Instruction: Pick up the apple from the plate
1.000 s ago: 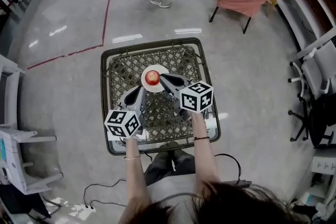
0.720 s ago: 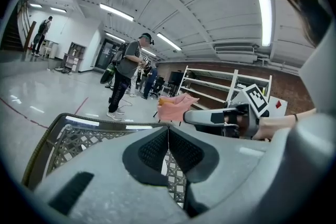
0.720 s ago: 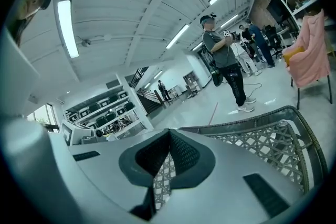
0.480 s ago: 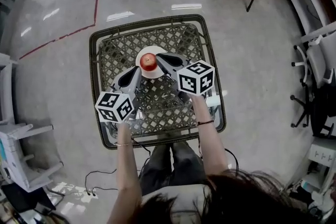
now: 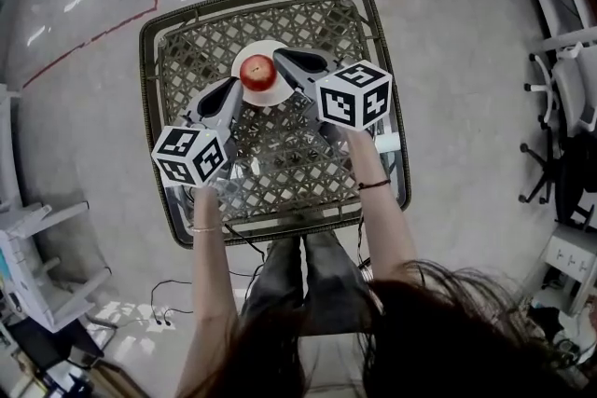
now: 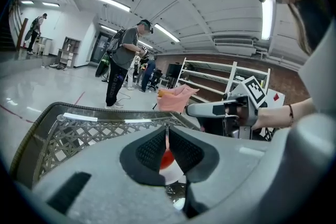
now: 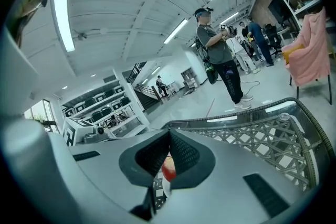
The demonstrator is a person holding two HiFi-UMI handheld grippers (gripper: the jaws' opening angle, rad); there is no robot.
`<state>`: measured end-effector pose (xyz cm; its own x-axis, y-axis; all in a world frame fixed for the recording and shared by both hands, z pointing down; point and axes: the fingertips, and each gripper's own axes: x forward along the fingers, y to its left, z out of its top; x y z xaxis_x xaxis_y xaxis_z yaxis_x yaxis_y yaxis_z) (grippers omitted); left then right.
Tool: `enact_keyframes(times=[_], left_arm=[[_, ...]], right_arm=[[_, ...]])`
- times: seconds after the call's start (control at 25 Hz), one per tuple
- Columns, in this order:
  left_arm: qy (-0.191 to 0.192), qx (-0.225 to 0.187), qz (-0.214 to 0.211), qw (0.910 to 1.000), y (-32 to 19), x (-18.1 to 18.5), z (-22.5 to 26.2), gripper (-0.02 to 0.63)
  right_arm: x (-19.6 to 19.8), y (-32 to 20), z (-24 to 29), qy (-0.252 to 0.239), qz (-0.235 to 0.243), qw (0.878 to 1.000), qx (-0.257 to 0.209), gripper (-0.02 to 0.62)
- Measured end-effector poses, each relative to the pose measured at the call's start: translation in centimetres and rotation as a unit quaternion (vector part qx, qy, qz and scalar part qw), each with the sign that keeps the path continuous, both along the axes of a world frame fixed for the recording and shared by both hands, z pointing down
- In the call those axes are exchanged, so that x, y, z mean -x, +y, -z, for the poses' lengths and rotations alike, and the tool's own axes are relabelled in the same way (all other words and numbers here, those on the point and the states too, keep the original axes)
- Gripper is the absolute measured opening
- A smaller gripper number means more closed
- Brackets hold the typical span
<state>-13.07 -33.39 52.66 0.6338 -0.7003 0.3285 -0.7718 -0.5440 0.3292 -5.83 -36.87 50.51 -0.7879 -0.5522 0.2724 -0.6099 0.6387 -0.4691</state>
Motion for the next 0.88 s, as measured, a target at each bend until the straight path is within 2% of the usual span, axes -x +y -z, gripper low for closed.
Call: enact_keyframes(times=[0.24, 0.32, 0.4, 0.68, 0.8, 0.88], left_arm=[[-0.012, -0.006, -0.022, 0.9997, -0.5, -0.1, -1.5, 0.014], [-0.015, -0.013, -0.027, 0.9994, -0.7, -0.2, -1.9, 0.032], [-0.017, -0.014, -0.03, 0.9993, -1.0, -0.2, -2.6, 0.087], [-0.029, -0.023, -0.04, 0.9985, -1.6, -0.6, -4.7, 0.183], [-0.033, -0.023, -0.046, 0.9981, -1.6, -0.9, -5.4, 0.324], [-0.04, -0.017, -0.057, 0.9974, -1.5, -1.3, -6.0, 0.353]], right_arm=[[-0.4, -0.7, -1.4, -0.002, -0.005, 1.0, 0.0, 0.009], [-0.6, -1.1, -1.9, -0.001, -0.006, 1.0, -0.001, 0.009], [-0.9, -1.3, -2.6, 0.002, -0.007, 1.0, -0.001, 0.009], [-1.8, -1.5, -5.2, 0.008, -0.009, 1.0, 0.004, 0.009], [-1.9, -1.5, -5.9, 0.011, -0.009, 1.0, 0.008, 0.009], [-1.9, -1.6, -6.1, 0.015, -0.007, 1.0, 0.008, 0.009]])
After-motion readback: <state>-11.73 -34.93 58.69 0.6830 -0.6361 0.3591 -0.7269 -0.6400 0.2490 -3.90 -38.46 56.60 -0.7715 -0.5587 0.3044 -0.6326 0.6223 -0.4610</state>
